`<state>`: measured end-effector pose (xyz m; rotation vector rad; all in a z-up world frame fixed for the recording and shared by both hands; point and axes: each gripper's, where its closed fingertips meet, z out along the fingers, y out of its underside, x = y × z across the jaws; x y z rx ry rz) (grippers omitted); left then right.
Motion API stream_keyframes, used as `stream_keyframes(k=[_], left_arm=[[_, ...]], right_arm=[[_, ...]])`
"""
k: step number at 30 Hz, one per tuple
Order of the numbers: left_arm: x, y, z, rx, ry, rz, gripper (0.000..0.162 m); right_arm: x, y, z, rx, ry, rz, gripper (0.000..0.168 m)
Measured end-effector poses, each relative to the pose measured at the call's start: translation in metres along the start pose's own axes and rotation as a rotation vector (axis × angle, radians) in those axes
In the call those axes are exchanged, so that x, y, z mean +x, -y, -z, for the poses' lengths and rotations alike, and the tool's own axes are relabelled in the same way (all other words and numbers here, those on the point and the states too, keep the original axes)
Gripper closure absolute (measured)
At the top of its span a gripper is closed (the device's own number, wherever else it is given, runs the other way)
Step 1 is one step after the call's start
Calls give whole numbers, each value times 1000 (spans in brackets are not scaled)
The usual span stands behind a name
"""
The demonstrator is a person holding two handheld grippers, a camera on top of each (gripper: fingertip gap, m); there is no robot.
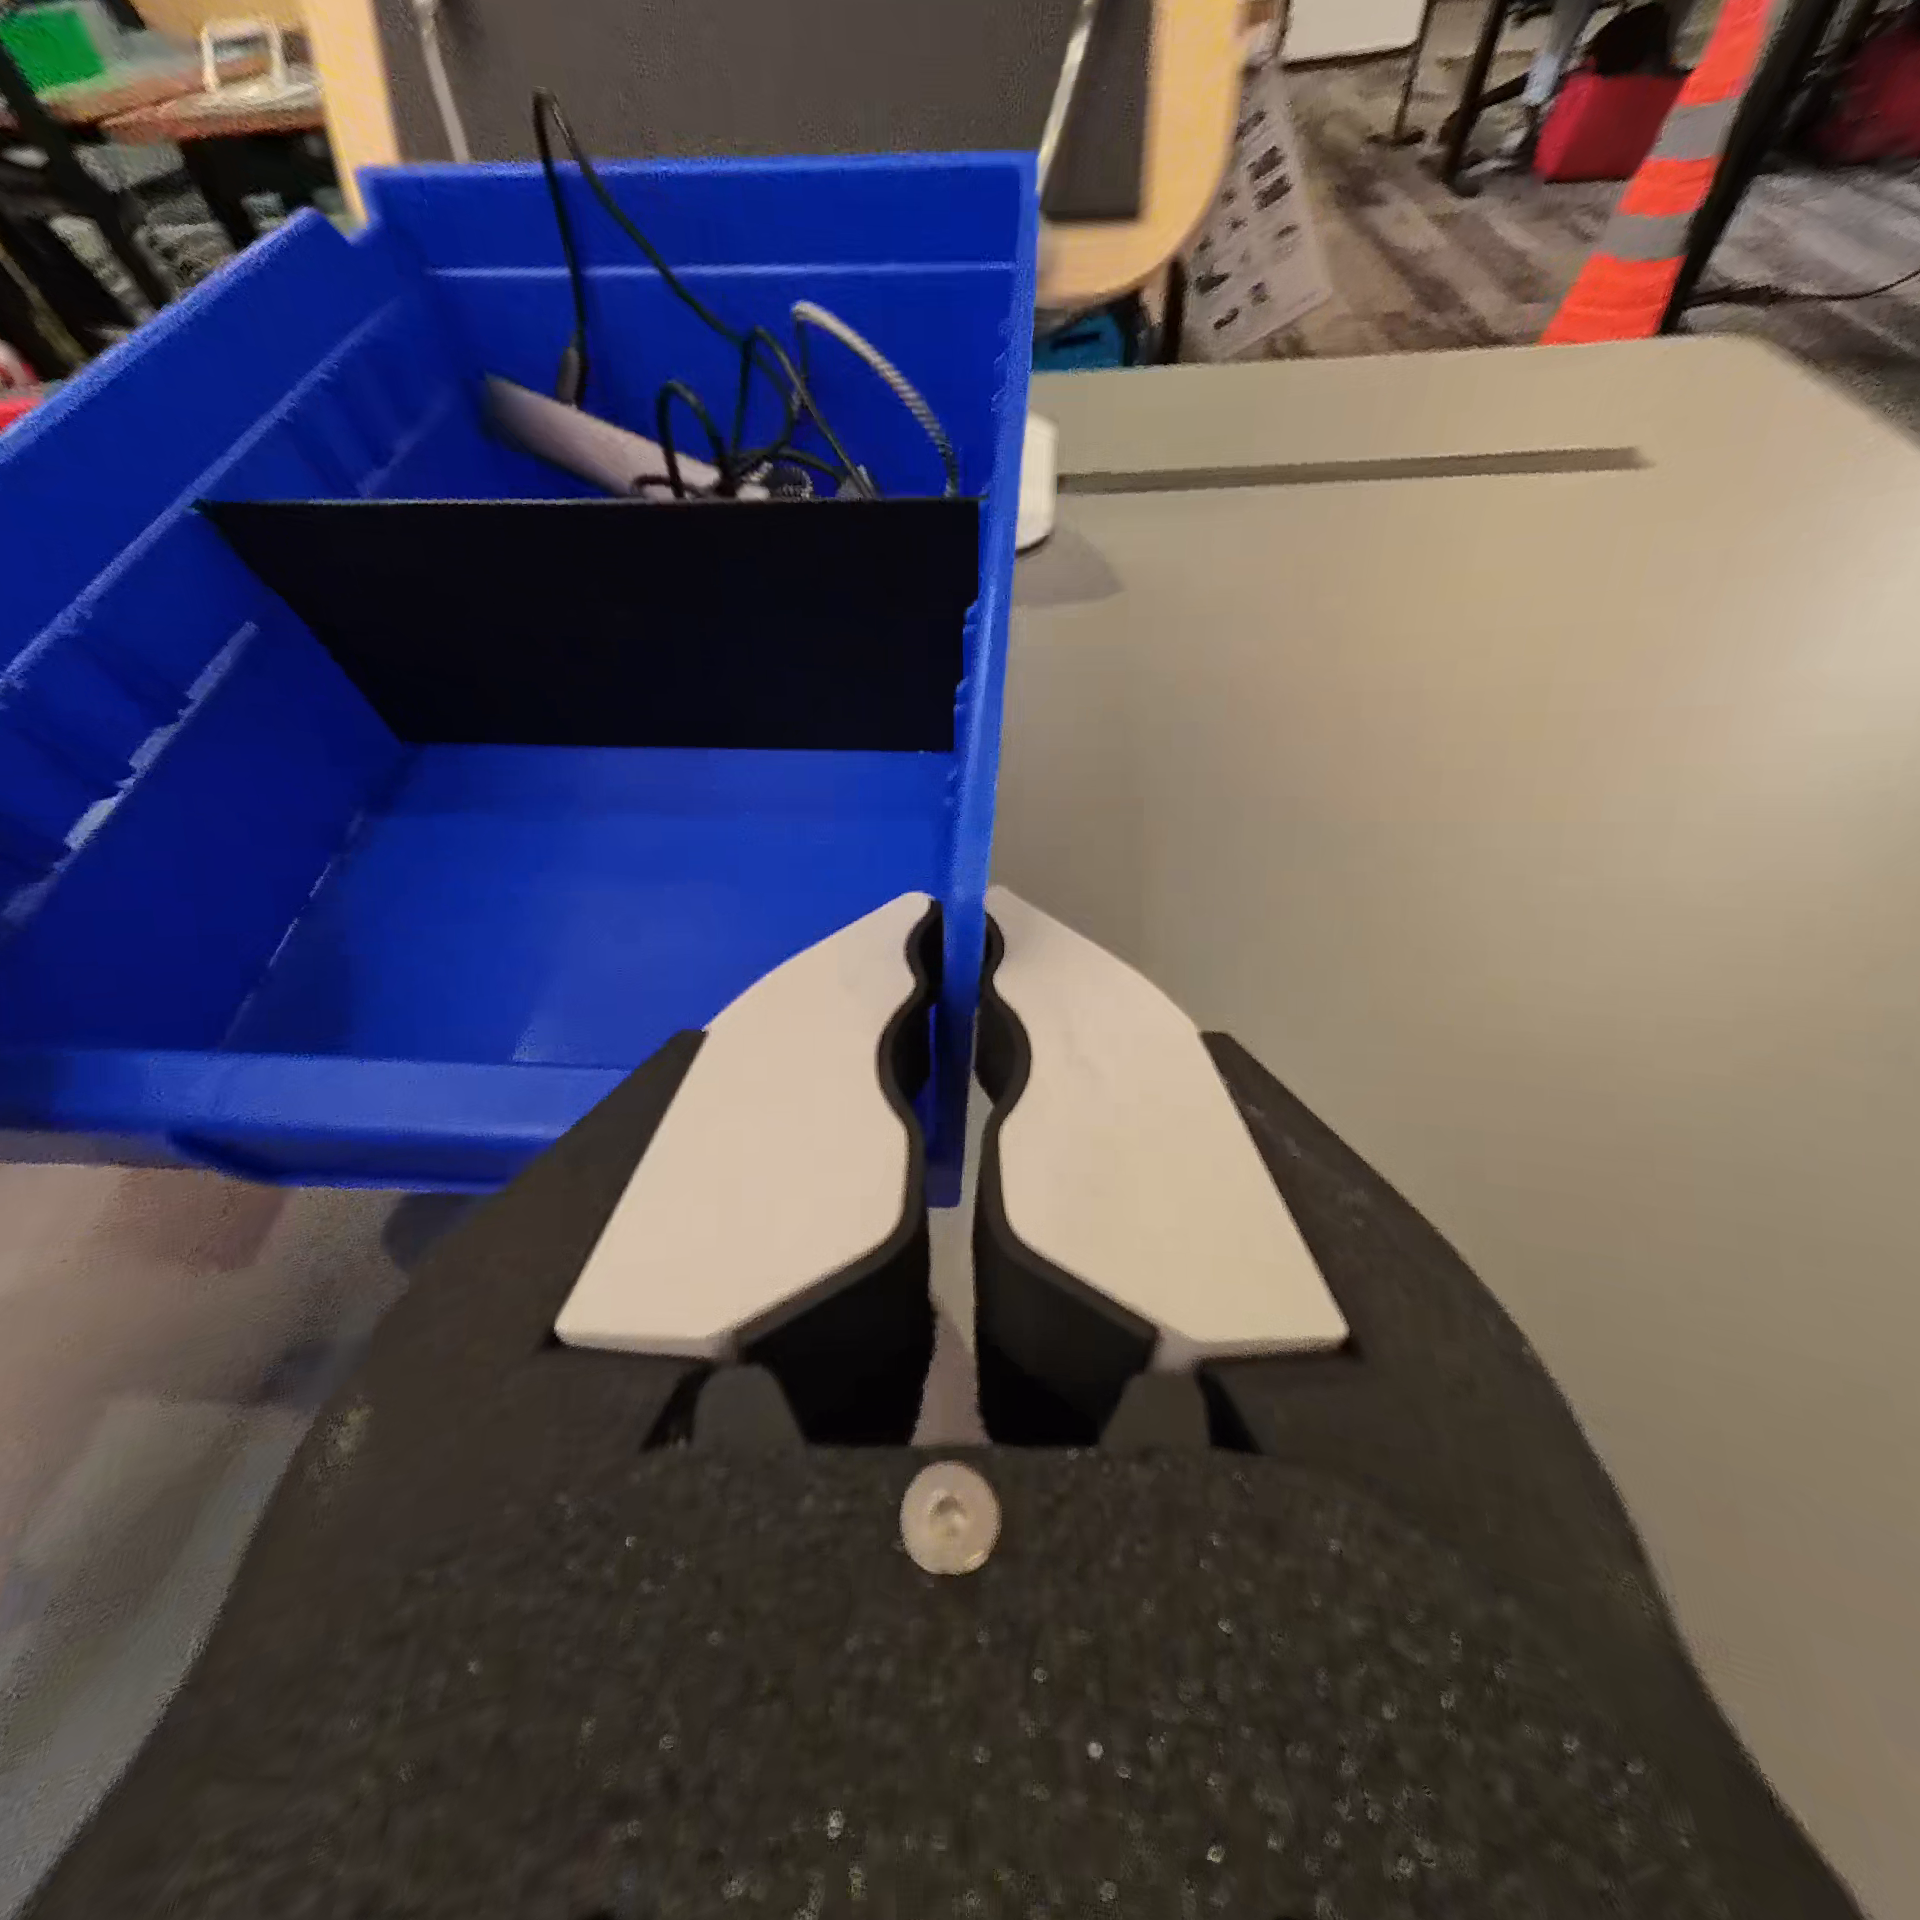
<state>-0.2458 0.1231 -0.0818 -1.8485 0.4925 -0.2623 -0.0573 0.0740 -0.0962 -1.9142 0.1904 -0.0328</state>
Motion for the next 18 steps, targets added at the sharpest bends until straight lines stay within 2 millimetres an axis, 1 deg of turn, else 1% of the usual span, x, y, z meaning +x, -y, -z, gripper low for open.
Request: stream_keyframes(k=[2, 4, 6, 7, 9, 11, 13, 15, 16, 18], left_arm=[[-18, -10, -1, -32, 20, -1, 156], [-26, -22, -5, -60, 4, 8, 155], [-29, -37, -12, -104, -13, 9, 154], [-31, -41, -14, -102, -9, 5, 154], [-31, -42, -15, -91, -2, 5, 153], [-30, -43, -15, -92, -3, 0, 153], [-28, -46, -8, -95, -51, -34, 151], [-24, -46, 7, -80, -128, -13, 152], [-24, -43, 16, -65, -153, 37, 154], [-31, -34, 37, -28, -186, 168, 152]], right_arm=[[-18, -10, -13, -38, 37, 22, 166], [-27, -19, -20, -66, 49, 38, 166], [-29, -28, -26, -101, 56, 54, 165], [-31, -29, -28, -90, 69, 71, 165], [-30, -31, -31, -89, 78, 107, 165], [-32, -31, -31, -87, 127, 138, 163], [-33, -32, -29, -95, 210, 197, 159], [-34, -30, -24, -93, 294, 216, 158], [-35, -25, -22, -80, 330, 197, 158], [-39, -14, -20, -55, 402, 168, 147]])
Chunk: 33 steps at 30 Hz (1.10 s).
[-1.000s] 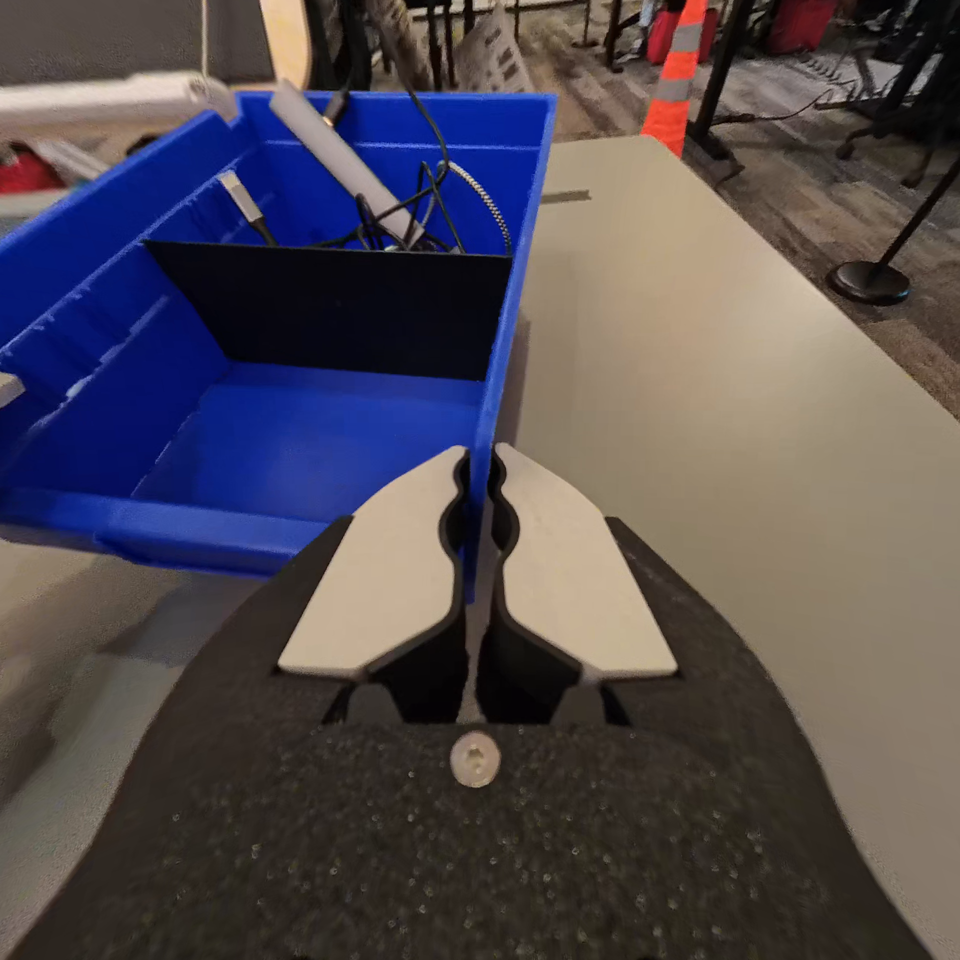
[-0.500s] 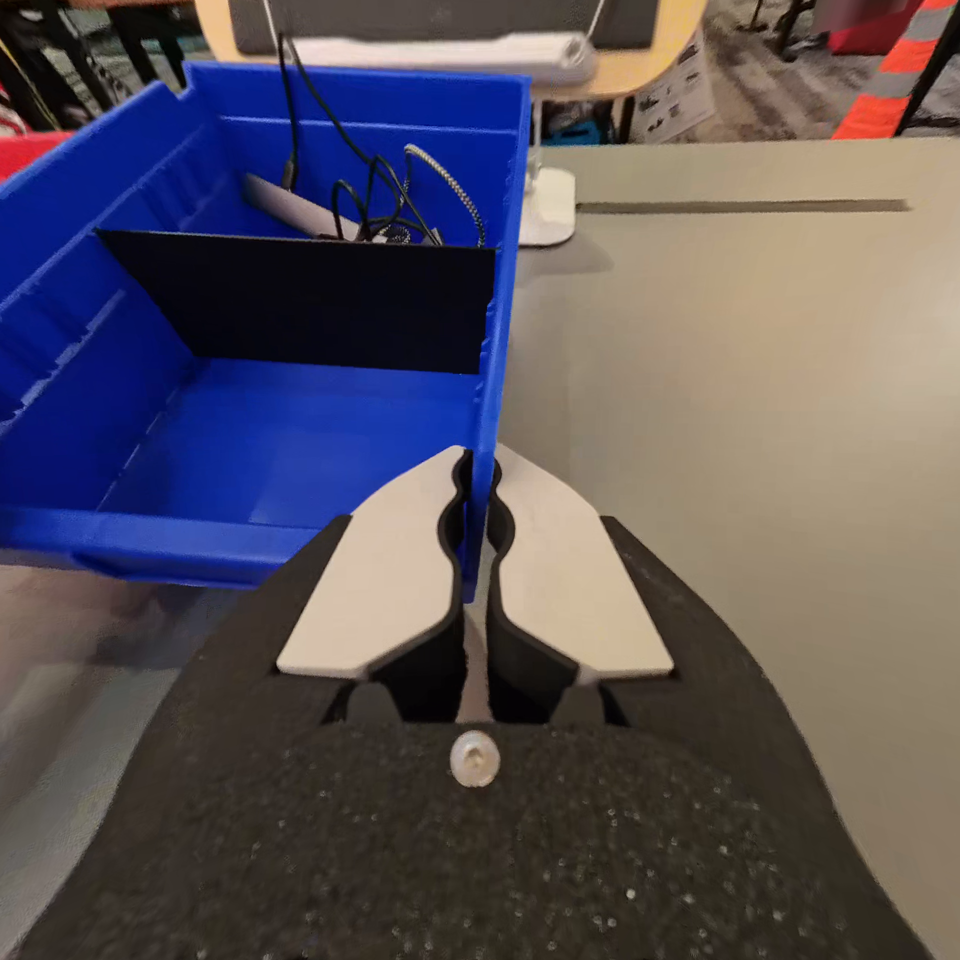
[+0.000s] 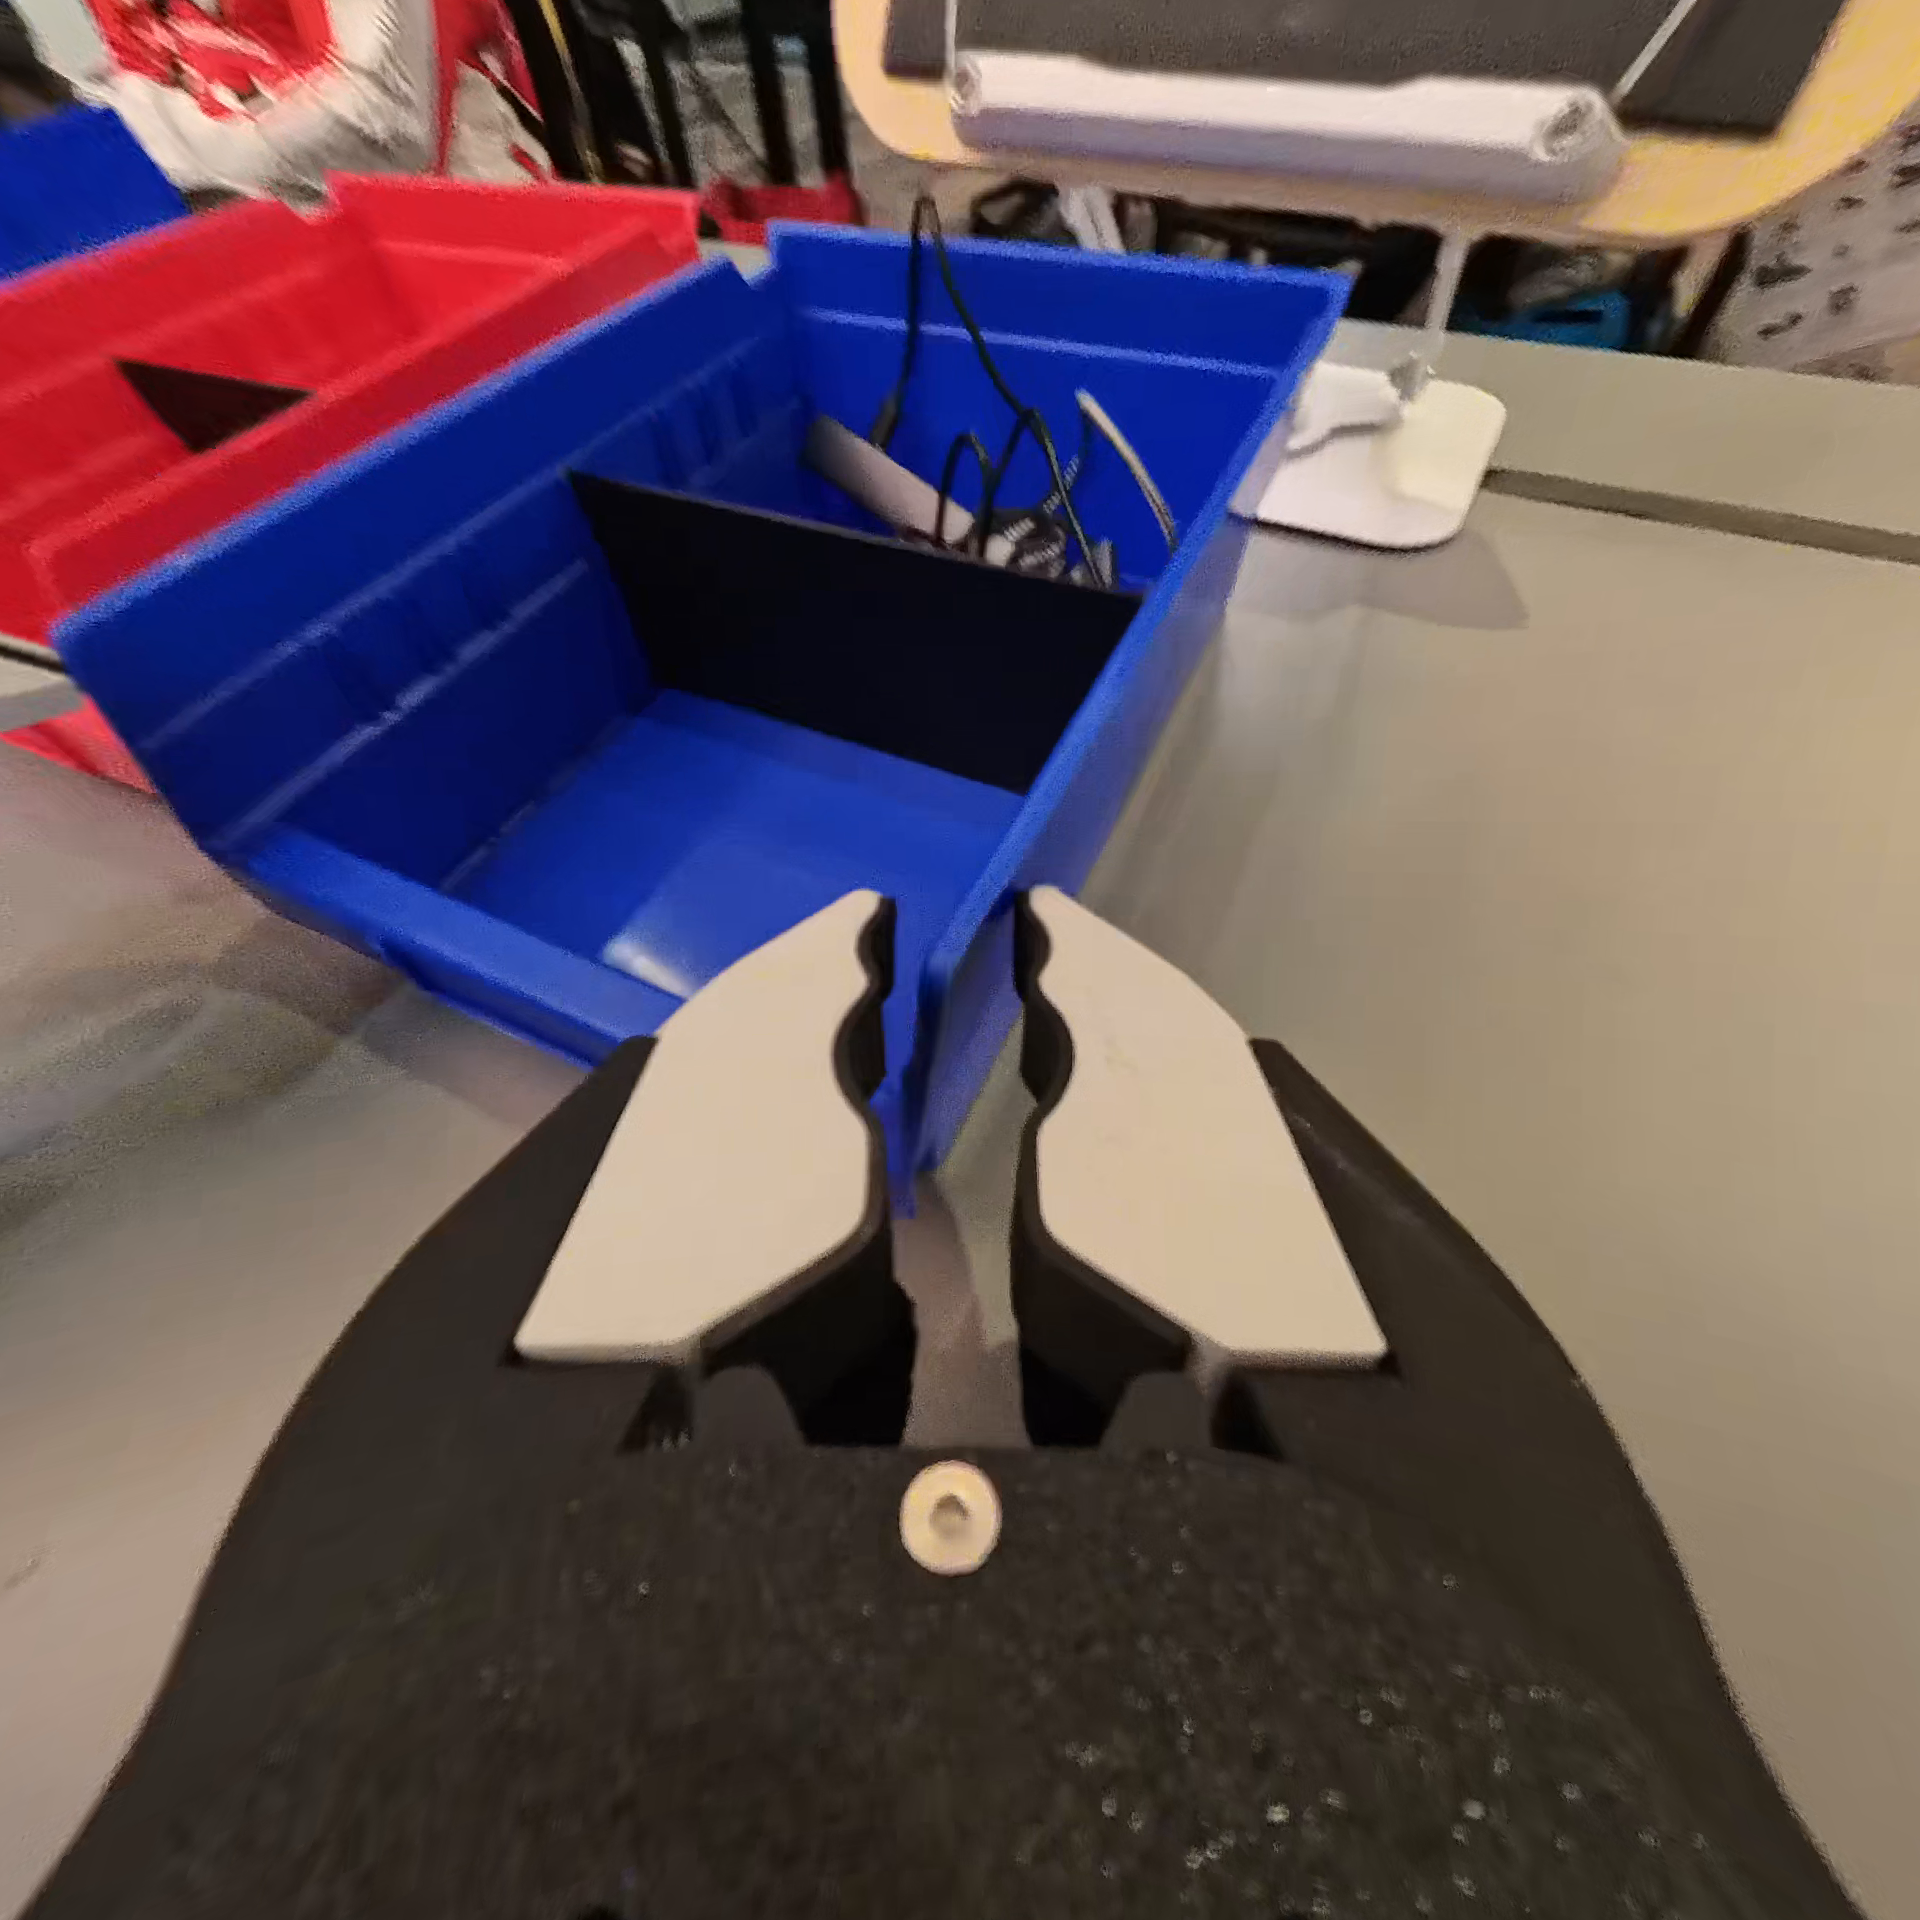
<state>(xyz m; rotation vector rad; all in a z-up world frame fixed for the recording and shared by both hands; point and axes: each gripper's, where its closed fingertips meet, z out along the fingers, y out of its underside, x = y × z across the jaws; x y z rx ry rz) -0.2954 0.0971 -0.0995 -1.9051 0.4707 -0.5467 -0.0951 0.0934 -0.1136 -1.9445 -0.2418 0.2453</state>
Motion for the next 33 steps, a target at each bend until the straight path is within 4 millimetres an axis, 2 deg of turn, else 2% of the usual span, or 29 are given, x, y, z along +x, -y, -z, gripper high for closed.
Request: stream_keyframes(k=[2, 3, 6, 8, 11, 14, 16, 17, 18, 20, 22, 26, 27, 29, 30, 33], left_arm=[[-12, 7, 26, 41, 7, 77, 145], [-28, 8, 40, 55, 56, 83, 145], [-102, 5, 80, 38, 287, 38, 145], [-150, 3, 95, 9, 368, 35, 142], [-207, -2, 96, -53, 437, 43, 137], [-235, -4, 79, -78, 439, 16, 135], [-240, -7, 66, -96, 404, 16, 137], [-238, -7, 61, -91, 376, 21, 144], [-237, -7, 59, -82, 366, 35, 158], [-236, -9, 61, -86, 385, 64, 159], [-229, -14, 69, -94, 387, 88, 158], [-203, -29, 96, -90, 406, 117, 156], [-195, -33, 104, -91, 420, 114, 155], [-182, -42, 121, -97, 475, 99, 155], [-176, -46, 130, -101, 512, 83, 155], [-158, -58, 152, -114, 567, 64, 154]], right_arm=[[0, 9, -1, 28, 28, 7, 141], [0, 12, 0, 43, 29, 30, 139], [1, 20, 6, 90, -19, 90, 136], [-6, 33, 15, 162, -48, 140, 136], [-36, 48, 25, 244, -9, 205, 140], [-88, 49, 32, 262, 176, 160, 141], [-127, 35, 32, 225, 316, 133, 139], [-145, 24, 31, 183, 375, 116, 139], [-162, 13, 29, 138, 432, 99, 139], [-190, -5, 24, 59, 521, 68, 140], [-208, -16, 19, 7, 559, 68, 140], [-221, -19, 0, -22, 510, 140, 140], [-217, -18, -8, -23, 447, 158, 140], [-208, -2, -18, 49, 332, 143, 142], [-212, 4, -20, 74, 327, 144, 141], [-226, 5, -30, 36, 303, 196, 137]])
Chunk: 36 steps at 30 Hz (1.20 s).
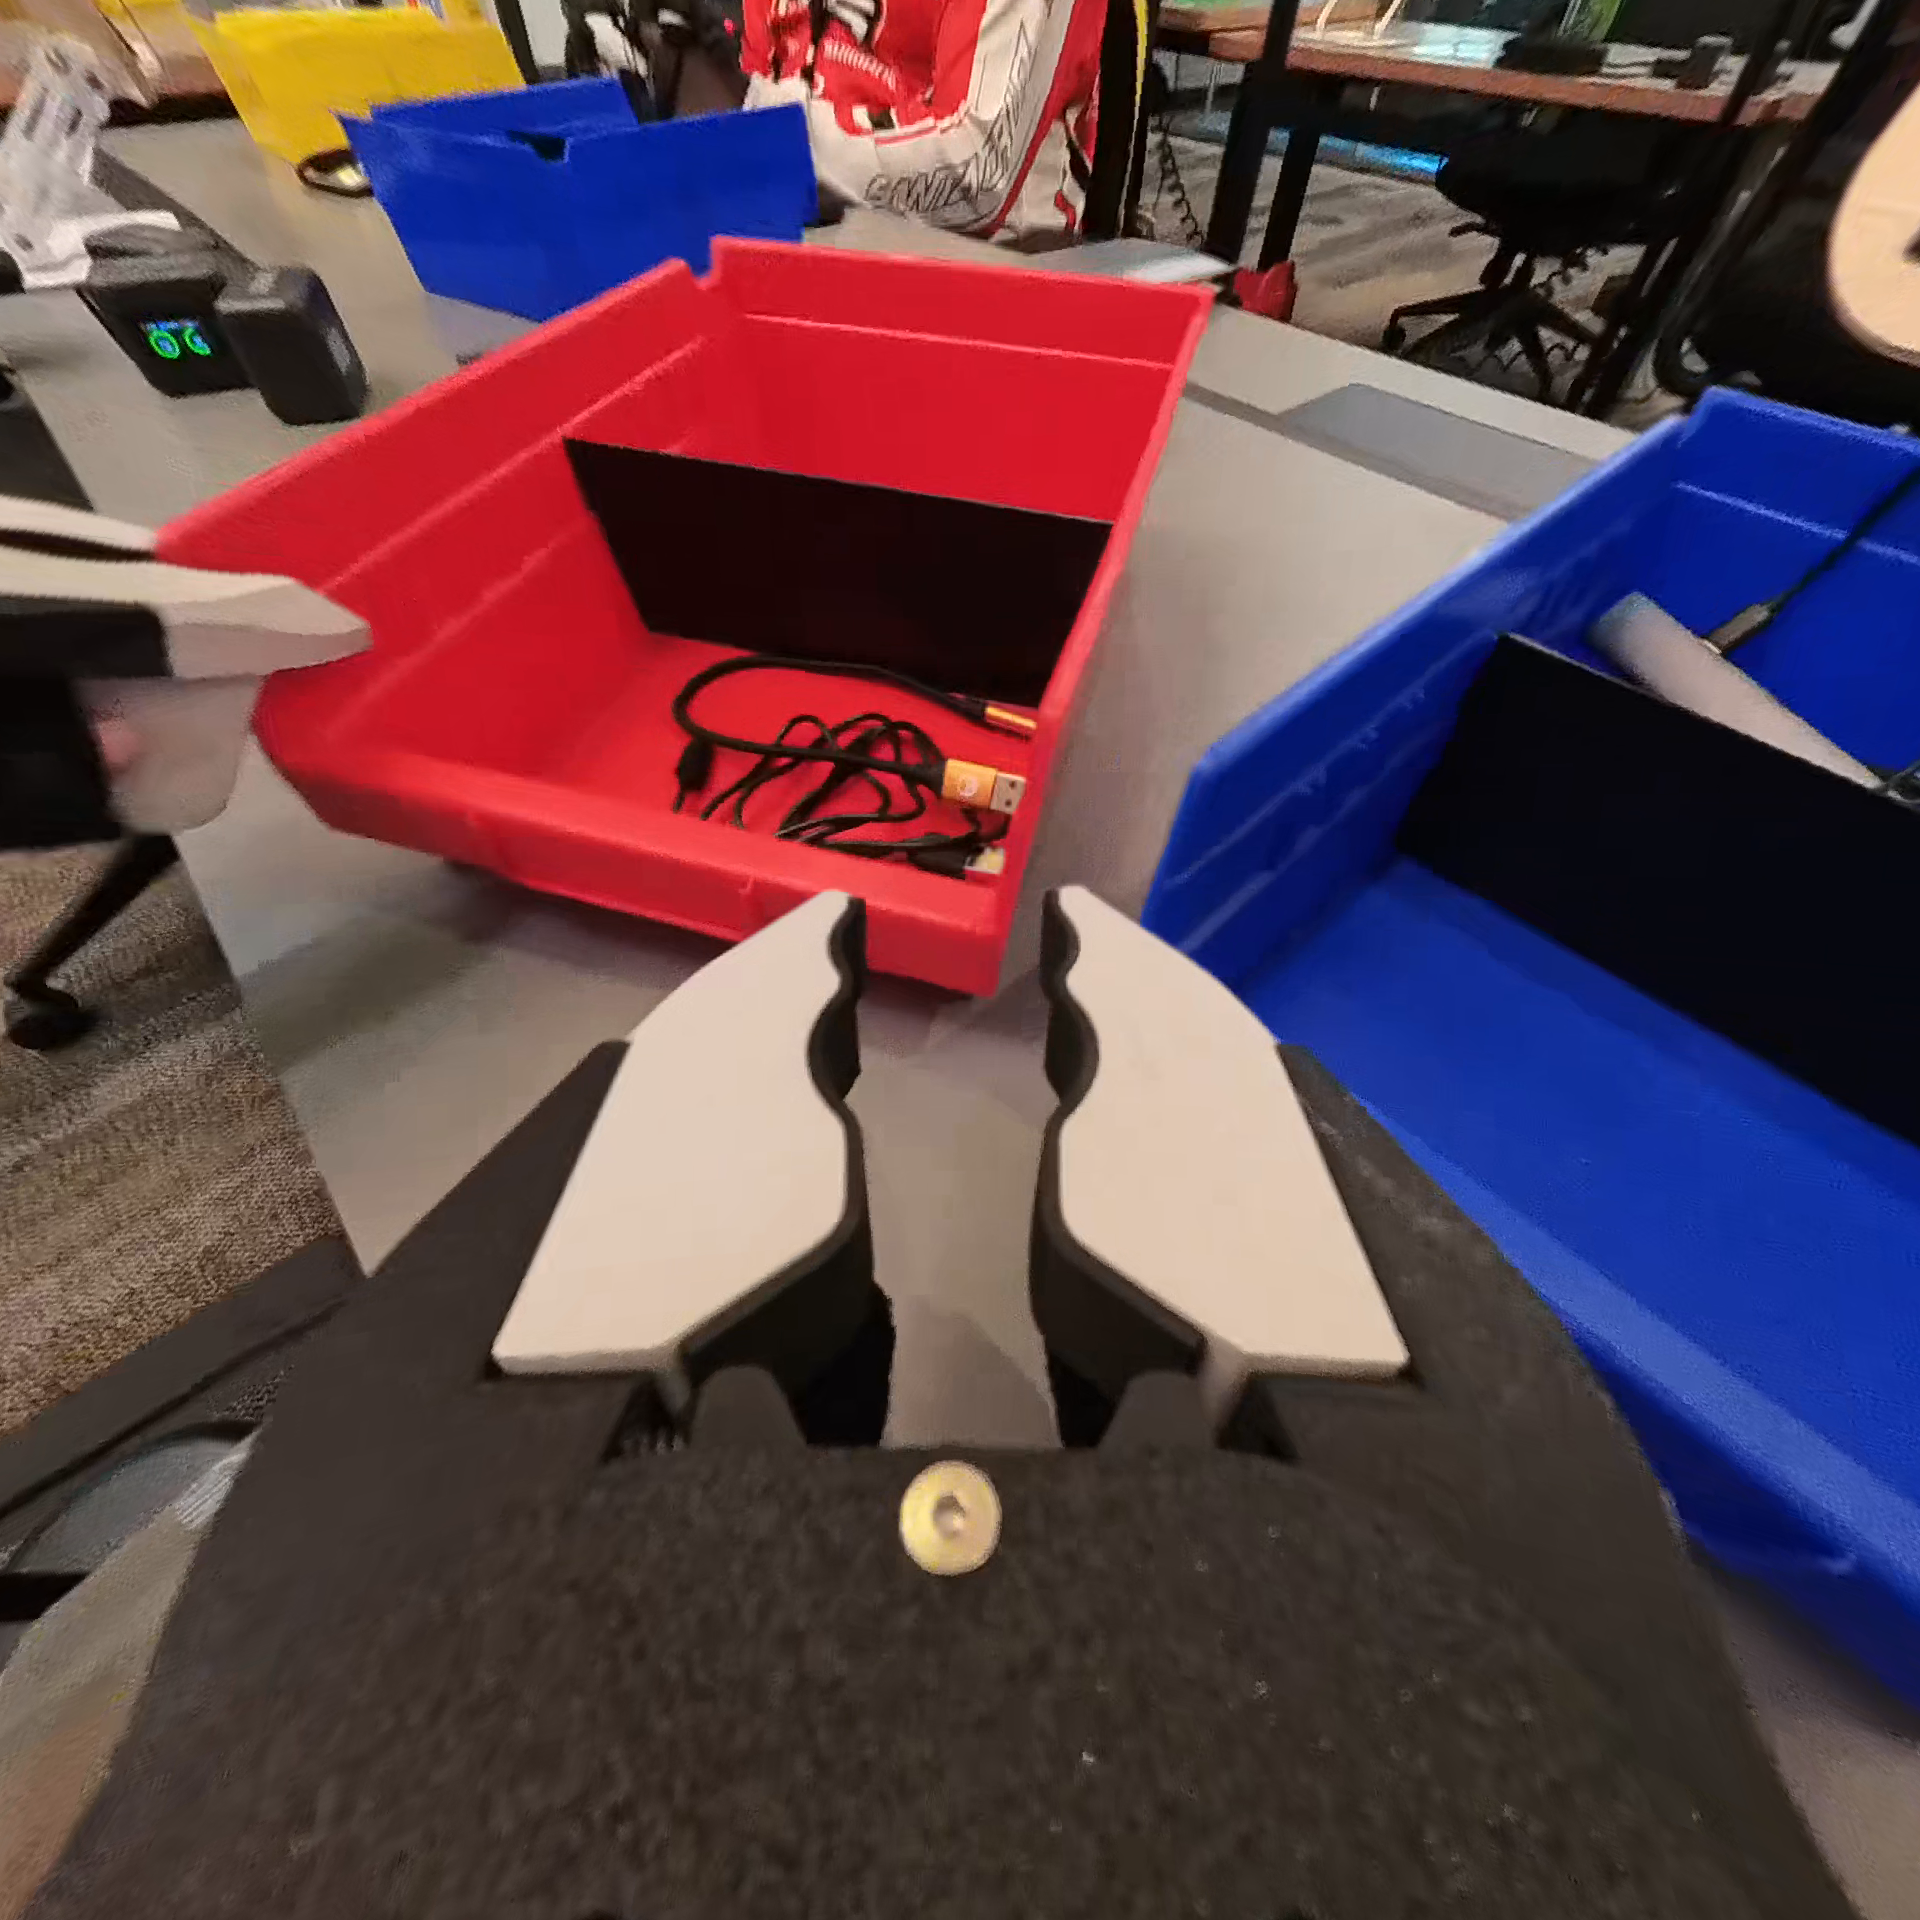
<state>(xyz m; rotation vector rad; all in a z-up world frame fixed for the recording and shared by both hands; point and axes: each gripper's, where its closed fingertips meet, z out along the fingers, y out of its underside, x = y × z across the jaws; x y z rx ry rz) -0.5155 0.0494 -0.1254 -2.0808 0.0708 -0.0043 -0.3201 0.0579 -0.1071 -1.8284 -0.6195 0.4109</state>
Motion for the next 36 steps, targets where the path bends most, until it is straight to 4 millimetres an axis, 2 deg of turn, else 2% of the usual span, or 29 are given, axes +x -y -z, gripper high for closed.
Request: stream_keyframes(k=[4, 7, 8, 9, 11, 13, 15, 17, 21, 24, 26, 28, 30, 33, 36], left_arm=[[4, -15, 29, 6, 0, 56, 153], [5, -21, 44, 24, 15, 54, 153], [6, -19, 49, 38, 22, 49, 153], [10, -16, 55, 64, 24, 50, 153], [25, -4, 68, 133, 52, -49, 153], [41, 13, 80, 194, 127, -213, 156], [46, 20, 86, 213, 138, -185, 158], [42, 19, 82, 188, 129, -155, 159], [50, 8, 73, 141, 112, -144, 159], [60, -1, 69, 127, 121, -149, 159], [64, -7, 66, 109, 115, -139, 158], [65, -10, 66, 96, 119, -143, 158], [63, -12, 65, 89, 117, -129, 158], [61, -14, 63, 79, 115, -104, 158], [61, -12, 63, 88, 112, -96, 158]], right_arm=[[-21, -3, -12, -42, 24, 17, 134], [-34, -10, -15, -69, 29, 21, 148], [-42, -13, -14, -80, 60, 24, 168], [-55, -11, -11, -69, 129, 10, 168], [-83, 6, 6, 2, 234, -40, 168], [-106, 25, 21, 80, 211, 147, 168], [-111, 50, 43, 180, 128, 327, 168], [-100, 65, 62, 219, 78, 368, 168], [-42, 56, 95, 136, 15, 282, 168], [2, 32, 119, 69, -55, 186, 152], [18, 6, 124, 20, -69, 90, 148], [19, -22, 120, -46, -29, -37, 138], [15, -39, 111, -79, 6, -134, 132], [13, -48, 93, -81, 15, -188, 130], [10, -46, 77, -82, 23, -193, 130]])
